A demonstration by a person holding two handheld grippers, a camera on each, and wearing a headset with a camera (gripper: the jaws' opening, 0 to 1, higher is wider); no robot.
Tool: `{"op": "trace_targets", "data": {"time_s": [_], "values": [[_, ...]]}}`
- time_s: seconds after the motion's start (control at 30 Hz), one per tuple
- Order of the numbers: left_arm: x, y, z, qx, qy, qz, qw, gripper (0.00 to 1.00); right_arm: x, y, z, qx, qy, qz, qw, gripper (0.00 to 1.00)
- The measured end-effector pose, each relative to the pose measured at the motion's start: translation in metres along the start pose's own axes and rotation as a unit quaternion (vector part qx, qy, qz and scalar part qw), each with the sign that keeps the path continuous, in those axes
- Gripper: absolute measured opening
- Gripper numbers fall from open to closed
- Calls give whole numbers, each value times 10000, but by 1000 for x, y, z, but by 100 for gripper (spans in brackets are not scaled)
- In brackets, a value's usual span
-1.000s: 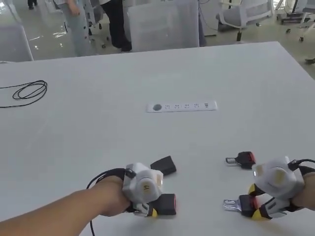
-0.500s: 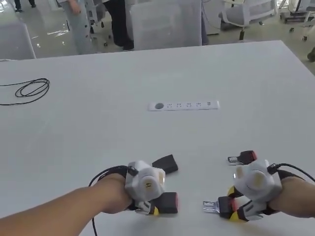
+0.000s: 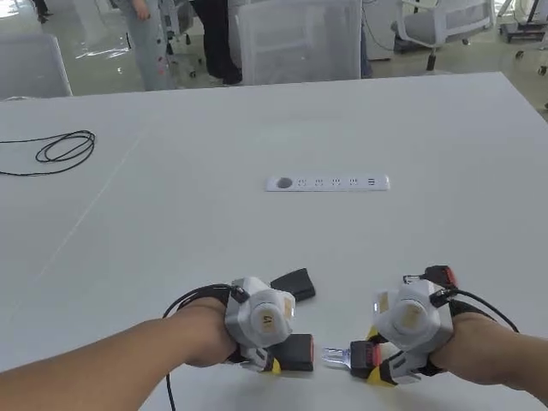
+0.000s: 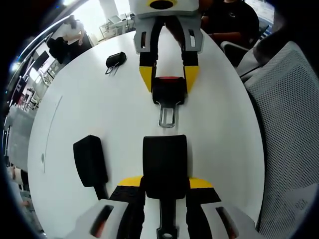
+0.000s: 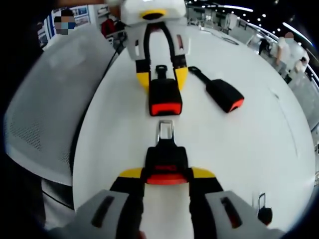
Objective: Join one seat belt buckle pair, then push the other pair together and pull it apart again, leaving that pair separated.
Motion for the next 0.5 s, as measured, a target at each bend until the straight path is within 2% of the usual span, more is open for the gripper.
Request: {"op": "trace_targets", "data": {"time_s": [0.23, 0.4, 0.5], "values": [[0, 0, 0, -25, 3, -7, 10000, 32, 0, -12, 8, -8, 33, -72, 10000, 34], [0, -1, 0, -50, 9, 9, 10000, 32, -2, -16, 6, -74, 158, -304, 9994, 34], [0, -1, 0, -61, 13, 2, 10000, 32, -2, -17, 8, -45, 200, -308, 9993, 34]]}}
Point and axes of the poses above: the centre of the closed fingertips' face, and the gripper's own axes: z roughly forward along the fingers, x roughly to its right, y roughly out of its underside, the point moved 10 cm from there along -z, roughly backward along the fingers, and after that the axes turned 4 degrees about -z, right-handed, at the moved point
